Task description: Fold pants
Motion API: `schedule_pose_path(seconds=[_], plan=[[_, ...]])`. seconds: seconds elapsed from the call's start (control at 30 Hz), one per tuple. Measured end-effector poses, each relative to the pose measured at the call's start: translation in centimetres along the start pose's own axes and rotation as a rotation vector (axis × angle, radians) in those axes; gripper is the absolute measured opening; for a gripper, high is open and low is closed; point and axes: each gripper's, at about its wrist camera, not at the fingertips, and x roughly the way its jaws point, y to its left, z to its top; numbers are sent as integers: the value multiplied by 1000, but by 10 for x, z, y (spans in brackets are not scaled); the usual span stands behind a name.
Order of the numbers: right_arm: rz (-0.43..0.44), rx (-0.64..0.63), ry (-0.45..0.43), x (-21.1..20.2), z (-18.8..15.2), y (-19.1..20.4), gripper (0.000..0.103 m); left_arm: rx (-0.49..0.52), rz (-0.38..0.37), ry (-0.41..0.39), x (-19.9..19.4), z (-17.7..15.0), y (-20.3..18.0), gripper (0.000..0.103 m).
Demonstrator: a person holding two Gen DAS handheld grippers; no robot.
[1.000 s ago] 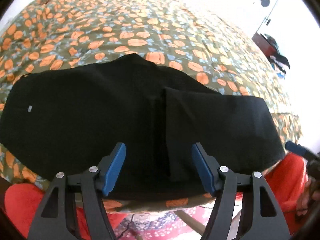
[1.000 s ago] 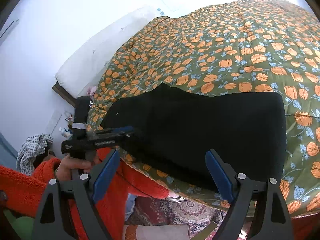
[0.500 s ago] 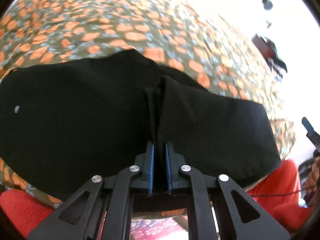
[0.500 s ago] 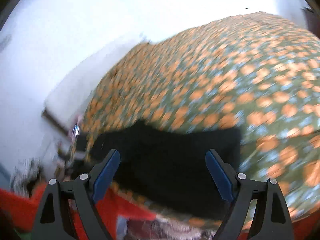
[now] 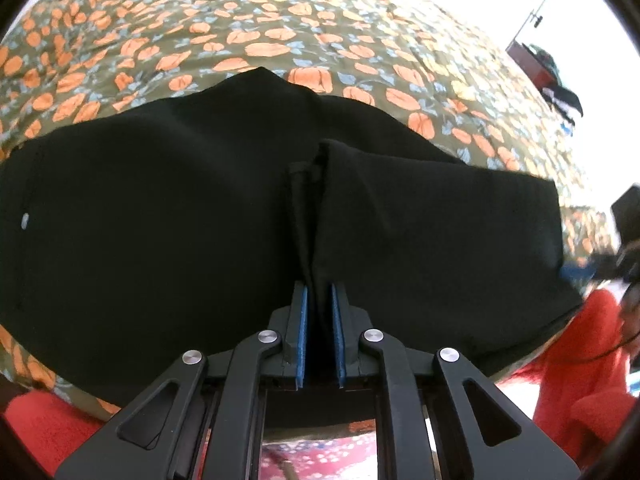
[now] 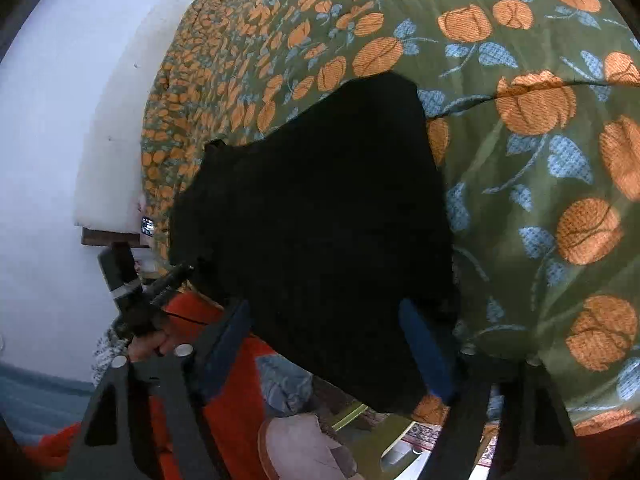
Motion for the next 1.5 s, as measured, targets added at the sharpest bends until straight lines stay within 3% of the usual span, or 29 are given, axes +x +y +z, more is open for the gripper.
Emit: schedule_pose_path(seconds=[0.2,0.27,0.37,0.43,0.57,0.7,0.83,0.9,1.0,1.13,1.17,1.23,1.3,1.37,1.43,1.5], plan=[[28,-58,-163,-44,49,38,79,-15,-7,11,4,2,3,10],[49,-23,-160,-36,67,30,80,-15,-6,11,4,2,3,11],[-31,56,-95,-5,84,-2,77,-17,-13,7,4,1,3,12],[-17,80,-120,-3,85,-12,74,-19,-13,5,4,-1,5,12],[-2,9,-167,-28,71,12,76,-30,-20,7,7,-2,7,15],[30,-30,-85,-35,40,25,81,-41,-23,16,10,0,9,16],[-80,-8,-10,-12,20,4,82,-44,-22,19,10,0,8,17],[-108,24,-36,-13,15,-4,82,-44,-21,18,10,-1,8,17],[-20,24,-74,-28,4,6,83,-54,-31,19,11,0,10,17],[154,32,-37,-31,-13,27,84,-60,-33,23,11,1,10,18],[148,34,-23,-23,-17,28,84,-59,-33,24,11,1,10,19],[30,59,24,-4,-24,19,84,-58,-36,27,12,1,10,25],[-17,101,18,2,-28,8,83,-57,-25,23,9,0,9,28],[2,103,-40,-3,-30,13,84,-45,11,0,1,-3,6,56],[14,61,-104,-12,-31,27,86,-33,35,-37,-8,-5,5,73],[19,13,-177,-20,-33,36,87,-40,37,-64,-15,-6,10,74]])
